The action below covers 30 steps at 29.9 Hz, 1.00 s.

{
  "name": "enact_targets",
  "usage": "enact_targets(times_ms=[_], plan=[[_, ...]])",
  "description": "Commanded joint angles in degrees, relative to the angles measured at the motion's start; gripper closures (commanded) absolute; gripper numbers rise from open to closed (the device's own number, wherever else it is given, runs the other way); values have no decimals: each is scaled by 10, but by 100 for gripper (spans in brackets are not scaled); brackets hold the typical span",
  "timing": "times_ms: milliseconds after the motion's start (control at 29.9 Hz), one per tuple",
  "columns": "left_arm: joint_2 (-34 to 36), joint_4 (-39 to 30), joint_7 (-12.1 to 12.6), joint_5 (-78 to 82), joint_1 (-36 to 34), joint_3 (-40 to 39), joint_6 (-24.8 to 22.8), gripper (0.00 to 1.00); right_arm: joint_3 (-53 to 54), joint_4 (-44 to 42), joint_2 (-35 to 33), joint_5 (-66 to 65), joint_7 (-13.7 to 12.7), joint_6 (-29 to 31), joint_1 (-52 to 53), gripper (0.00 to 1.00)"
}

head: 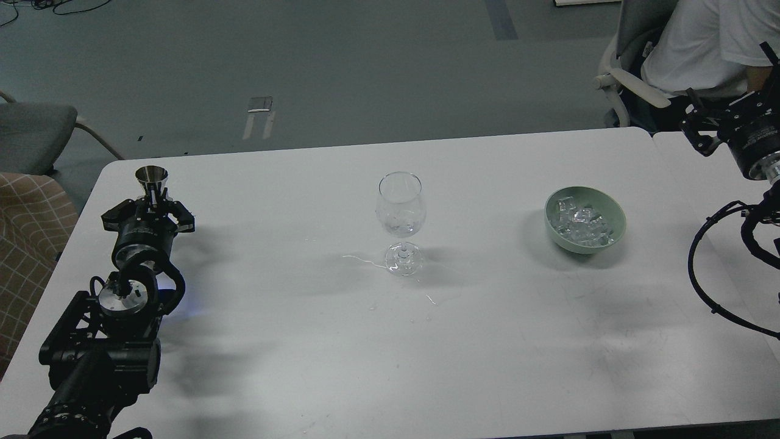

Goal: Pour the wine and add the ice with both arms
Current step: 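Move the metal cup back and set it down near the left gripper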

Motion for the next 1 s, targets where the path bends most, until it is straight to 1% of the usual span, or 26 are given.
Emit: enact_targets(times_ms=[0,100,134,201,234,501,635,669,802,836,969], plan=[[0,0,-7,-1,2,0,3,60,0,-1,0,-1,-1,0,0,0],[0,5,-7,0,2,1,3,56,0,-2,0,0,0,0,0,0],[1,5,-6,0,2,2,3,52,0,-2,0,-1,0,0,0,0],[0,5,-6,0,2,2,3,47,0,-2,3,-1,0,0,0,0],[1,5,-7,0,2,2,3,43,-1,-1,4,-1,-1,0,0,0],[0,6,-6,0,2,3,3,41,-2,0,3,-1,-1,0,0,0],[2,6,-4,0,0,3,3,22,-2,1,3,-1,0,0,-3,0],[2,5,-4,0,0,3,3,22,-2,1,3,-1,0,0,-3,0],[3,-2,-1,1,0,1,-3,6,-1,1,2,0,0,1,-5,0],[4,-2,-3,0,-1,0,-3,4,-1,1,3,0,-1,1,-5,0],[4,-9,-5,2,-1,1,-13,3,-1,2,4,0,0,2,-6,0]])
